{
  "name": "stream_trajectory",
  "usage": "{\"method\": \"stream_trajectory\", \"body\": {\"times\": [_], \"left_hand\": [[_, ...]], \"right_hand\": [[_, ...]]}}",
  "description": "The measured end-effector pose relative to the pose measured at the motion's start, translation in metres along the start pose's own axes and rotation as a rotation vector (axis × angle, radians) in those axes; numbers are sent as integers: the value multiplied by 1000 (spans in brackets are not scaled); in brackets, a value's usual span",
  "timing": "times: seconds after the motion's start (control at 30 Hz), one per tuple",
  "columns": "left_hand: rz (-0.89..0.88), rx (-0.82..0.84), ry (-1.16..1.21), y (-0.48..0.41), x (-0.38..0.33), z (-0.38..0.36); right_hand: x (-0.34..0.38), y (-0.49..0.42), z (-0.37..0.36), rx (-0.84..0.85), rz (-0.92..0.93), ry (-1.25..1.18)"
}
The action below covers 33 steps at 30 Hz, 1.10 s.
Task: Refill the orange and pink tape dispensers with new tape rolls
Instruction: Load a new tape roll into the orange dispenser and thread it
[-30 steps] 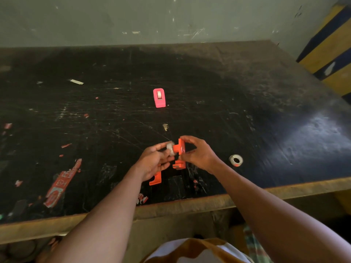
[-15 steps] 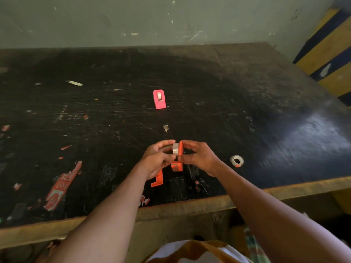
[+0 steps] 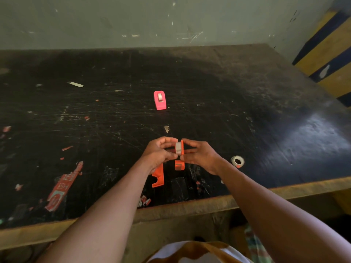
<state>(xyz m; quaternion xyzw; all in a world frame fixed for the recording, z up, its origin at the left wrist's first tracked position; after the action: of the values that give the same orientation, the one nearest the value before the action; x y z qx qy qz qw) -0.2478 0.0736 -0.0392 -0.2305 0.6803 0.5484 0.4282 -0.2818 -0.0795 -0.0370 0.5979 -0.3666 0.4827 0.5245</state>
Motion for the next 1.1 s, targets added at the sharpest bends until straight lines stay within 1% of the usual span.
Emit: {"method": "stream_trajectory", "body": {"times": [0.13,0.3,0.5,0.57,0.6,0.63,0.67,0.73,0.77,0.8,0.9,1.0,1.1], "left_hand": [[-45,-32,-89,4,-5,-1],[-81,-46,-134,9,-6,-4],[-17,17,-69,8,-4,-5],[0,-14,-43,6,-3,-1],[11,-58,-44,6,-2,2],[27,-136,-71,5,-1,7],[47,-249,-131,4,1,14],[119,-496,-313,5,8,30],[172,-572,-414,7,12,35],[231,-609,-503,9,18,36],[358,-632,-650,15,39,34],[374,-619,-813,15,53,25],[362,-589,-854,13,56,14]], "right_hand": [[-2,-1,0,-5,-27,-4],[-2,2,1,-10,-38,-2],[-8,4,5,-28,-56,-102],[-11,3,6,-30,-61,-122],[-12,3,6,-28,-64,-131],[-13,2,6,-26,-66,-140],[-14,2,6,-25,-67,-144],[-15,1,7,-29,-73,-135],[-16,1,8,-30,-77,-132],[-16,1,8,-30,-80,-133],[-18,2,10,-33,-91,-144],[-20,3,12,-34,-100,-133],[-23,4,13,-33,-111,-139]]}}
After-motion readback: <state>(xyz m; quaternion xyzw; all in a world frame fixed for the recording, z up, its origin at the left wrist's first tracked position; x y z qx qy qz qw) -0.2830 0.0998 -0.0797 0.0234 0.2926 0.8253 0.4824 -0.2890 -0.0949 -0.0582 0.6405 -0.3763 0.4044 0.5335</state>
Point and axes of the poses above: each hand's wrist, its own y-axis away from the middle knuckle, its own z-axis out of the back of the hand, x = y × z, the point moved 7 cm from there along -y, towards the middle knuckle, and after that the axes turned 9 degrees about z, right-handed, at the moved point
